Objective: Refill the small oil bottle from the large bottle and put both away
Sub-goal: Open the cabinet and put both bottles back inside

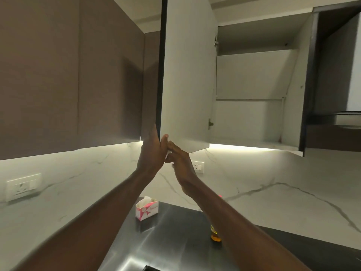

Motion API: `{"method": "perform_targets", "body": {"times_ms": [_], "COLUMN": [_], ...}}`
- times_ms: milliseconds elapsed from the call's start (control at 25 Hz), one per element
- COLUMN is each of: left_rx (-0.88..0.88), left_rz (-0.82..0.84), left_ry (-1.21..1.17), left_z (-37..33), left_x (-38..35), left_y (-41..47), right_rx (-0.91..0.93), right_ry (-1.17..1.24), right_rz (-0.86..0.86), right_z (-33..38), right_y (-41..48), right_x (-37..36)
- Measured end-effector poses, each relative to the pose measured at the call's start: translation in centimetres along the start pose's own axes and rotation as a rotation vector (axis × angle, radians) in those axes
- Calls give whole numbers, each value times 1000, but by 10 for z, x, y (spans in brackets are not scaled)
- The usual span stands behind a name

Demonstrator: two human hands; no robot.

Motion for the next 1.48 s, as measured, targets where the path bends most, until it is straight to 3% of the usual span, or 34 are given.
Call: {"method": "perform_targets", "body": {"times_ms": [160,240,320,440,640,960,1320,1480], "left_rx": [-19,-61,-217,-532,-676,-589,-314,-72], "left_rz": [75,27,-93,-109,65,228,445,463], "left_ry": [70,234,466,507,399,418,212,138], "left_z": [9,-1,-28,-74,-105,-48,73,136], "left_x": [5,9,15,-3,-82,-239,-419,-487], "left_y": [5,2,-5,-19,-39,-78,-96,-113], "right_rx": [31,83,215,391,347,82,-183,-298], "right_ry": [-70,-148,-485,-1069,-1352,-1404,-1375,-1308], "right_rz": [-27,-43,-75,-164,-283,-263,-125,-69], "right_z": [-4,-1,10,26,8,-119,-320,-418], "right_y": [13,11,5,-3,-20,-58,-48,-52], "right_x": [-7,2,20,64,156,262,367,386]}}
Point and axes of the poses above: each hand's wrist, its own y-axis towards the middle knuckle, its own x-axis out of the back of the hand, z = x × y, the point moved 8 cm from there along y, towards the middle knuckle, and after that the axes turned 4 degrees about z, right-handed, at the moved point
